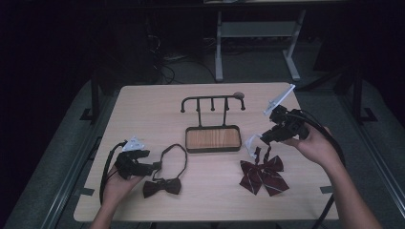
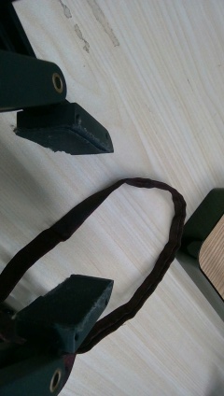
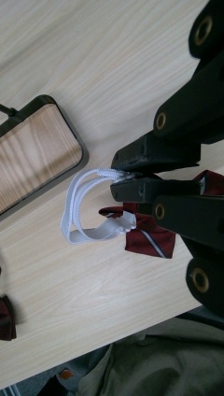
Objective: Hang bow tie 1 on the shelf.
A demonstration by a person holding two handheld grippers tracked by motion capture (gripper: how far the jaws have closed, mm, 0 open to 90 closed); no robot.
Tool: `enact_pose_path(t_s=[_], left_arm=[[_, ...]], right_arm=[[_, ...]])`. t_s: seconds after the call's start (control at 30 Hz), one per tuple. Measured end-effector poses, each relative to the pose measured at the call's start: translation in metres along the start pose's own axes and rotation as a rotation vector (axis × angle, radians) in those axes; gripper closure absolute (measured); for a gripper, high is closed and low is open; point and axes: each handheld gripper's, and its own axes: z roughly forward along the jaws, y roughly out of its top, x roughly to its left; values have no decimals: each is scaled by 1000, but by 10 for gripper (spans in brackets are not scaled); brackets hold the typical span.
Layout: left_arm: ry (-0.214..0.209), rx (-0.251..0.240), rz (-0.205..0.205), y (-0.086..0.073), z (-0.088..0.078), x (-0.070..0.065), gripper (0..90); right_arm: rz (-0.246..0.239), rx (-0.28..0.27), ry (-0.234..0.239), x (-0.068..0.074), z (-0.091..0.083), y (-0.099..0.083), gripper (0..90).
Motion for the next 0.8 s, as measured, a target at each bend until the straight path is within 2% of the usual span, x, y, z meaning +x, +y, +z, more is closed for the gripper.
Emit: enact_pose_path(t_s=[0.57,0.7,0.8], left_arm=[[-7,-4,-9,1,2,0,292],[0,-5,5,2,1,0,293],[-1,-4,-8,1,1,0,292]], right_arm=[[-17,-6,-8,3,-10,17,835],[-24,-7,-9,3,-12,22,835],[-24,-12,-10,3,-14,25,835]])
